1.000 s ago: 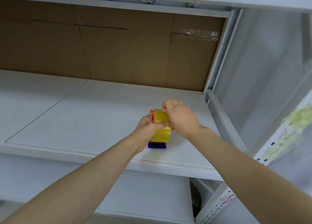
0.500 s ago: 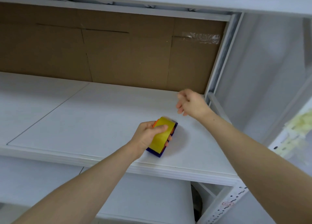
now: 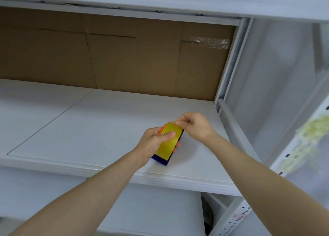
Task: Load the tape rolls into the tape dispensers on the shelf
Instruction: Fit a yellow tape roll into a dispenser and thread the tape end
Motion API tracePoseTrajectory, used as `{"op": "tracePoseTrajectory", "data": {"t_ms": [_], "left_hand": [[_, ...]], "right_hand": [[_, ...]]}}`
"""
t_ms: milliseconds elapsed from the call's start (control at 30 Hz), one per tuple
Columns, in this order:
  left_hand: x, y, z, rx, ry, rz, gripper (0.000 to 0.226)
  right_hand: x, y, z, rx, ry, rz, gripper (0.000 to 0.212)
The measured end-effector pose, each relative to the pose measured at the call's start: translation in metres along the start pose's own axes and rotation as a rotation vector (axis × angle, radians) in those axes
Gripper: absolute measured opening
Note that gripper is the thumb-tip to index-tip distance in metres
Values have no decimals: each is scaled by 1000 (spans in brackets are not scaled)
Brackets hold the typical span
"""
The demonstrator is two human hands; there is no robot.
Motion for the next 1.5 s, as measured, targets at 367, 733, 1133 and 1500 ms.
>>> {"op": "tracePoseTrajectory", "data": {"t_ms": [367,733,1133,1500], "left_hand": [[1,15,-3,-84,66,-90,30],[-3,26,-4,-145,147,-142,26],[-2,27,-8,-125,-14,-202,5],[-4,-1,8,-131,202,-126,30]], "right_hand": [[14,-16,13,428,285,49,34],[16,-10,23,11,436,16,22],[11,-4,27,-76,545,37,20],[-7,1,35,-297,422,-81,16]]}}
Point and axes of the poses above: each hand's wrist, its own x-axis away from the middle knuckle, its own z-axis out of the back of the hand, y = z × x, the point moved 5 cm from there along -x, towards the middle knuckle, and after that the axes turned 5 degrees about -z, right-handed, at the moved point
